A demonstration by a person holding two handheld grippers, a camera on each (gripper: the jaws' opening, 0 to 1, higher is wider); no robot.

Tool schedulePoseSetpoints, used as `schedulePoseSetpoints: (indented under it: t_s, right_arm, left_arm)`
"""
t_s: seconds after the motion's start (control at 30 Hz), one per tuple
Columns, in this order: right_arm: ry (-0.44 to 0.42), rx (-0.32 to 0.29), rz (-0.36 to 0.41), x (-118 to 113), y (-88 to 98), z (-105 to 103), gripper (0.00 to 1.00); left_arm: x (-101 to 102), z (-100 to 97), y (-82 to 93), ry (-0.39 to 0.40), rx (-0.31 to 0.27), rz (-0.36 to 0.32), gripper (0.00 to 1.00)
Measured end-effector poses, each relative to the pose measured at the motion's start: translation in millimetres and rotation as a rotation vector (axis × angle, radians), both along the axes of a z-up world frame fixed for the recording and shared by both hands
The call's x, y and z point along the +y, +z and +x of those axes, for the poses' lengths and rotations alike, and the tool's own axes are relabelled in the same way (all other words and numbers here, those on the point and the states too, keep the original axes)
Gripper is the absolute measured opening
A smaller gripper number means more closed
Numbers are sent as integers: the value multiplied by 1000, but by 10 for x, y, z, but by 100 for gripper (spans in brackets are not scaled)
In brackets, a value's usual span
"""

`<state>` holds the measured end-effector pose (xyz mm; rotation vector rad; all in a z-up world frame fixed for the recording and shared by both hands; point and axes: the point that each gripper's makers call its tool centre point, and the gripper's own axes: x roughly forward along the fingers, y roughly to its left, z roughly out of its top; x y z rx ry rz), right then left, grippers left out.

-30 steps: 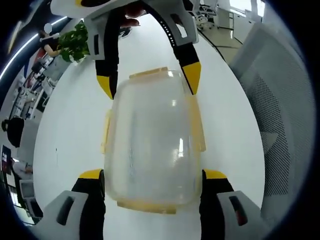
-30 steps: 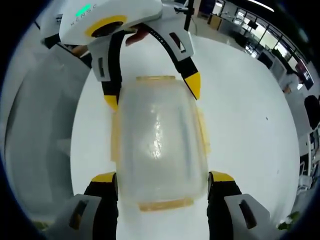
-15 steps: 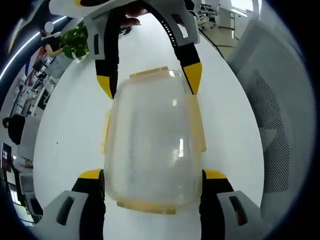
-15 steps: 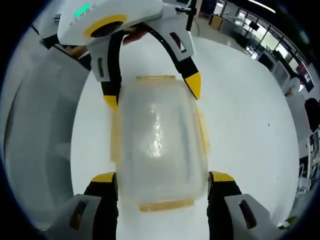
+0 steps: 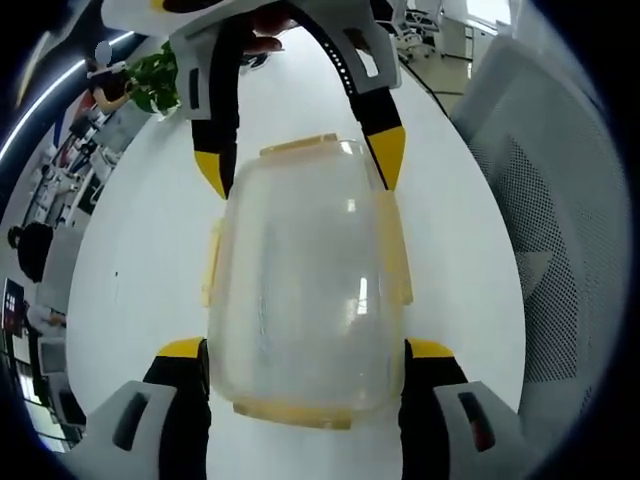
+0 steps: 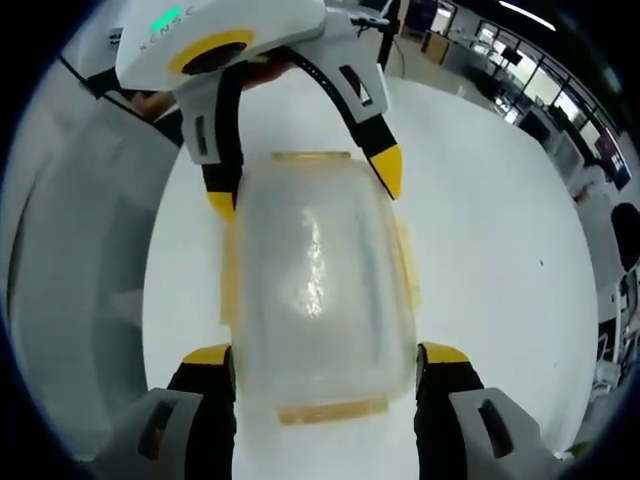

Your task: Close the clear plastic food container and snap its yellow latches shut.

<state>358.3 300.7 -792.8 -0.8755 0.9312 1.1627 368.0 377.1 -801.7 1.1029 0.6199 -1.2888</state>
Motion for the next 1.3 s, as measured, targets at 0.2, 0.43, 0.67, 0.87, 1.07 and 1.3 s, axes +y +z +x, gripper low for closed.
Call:
schedulePoseSetpoints:
  t_s: [0.2,0.43,0.67,0.87,1.07,1.3]
  right_arm:
    - [2,0,3,-1,0,-2,73]
    - [3,1,-2,8,-6,67,73]
    - [2,2,-9,-2,-9,148,73]
    - [0,-1,-6,-6,-5,192,74]
    - [0,-3,-2,-19,-12,274,73]
    - [2,-1,-15,-28,-8,356,74]
  left_arm:
    - [-4,1,-6,0,3,4,78]
    - [-9,74,-13,0,0,20,78]
    - [-7,158,-10,2,-3,24,78]
    - [-14,206,-16,2,-5,23,78]
    - [-30,283,-15,6,-6,18,78]
    - [-41,372,-19,6,-8,22,79]
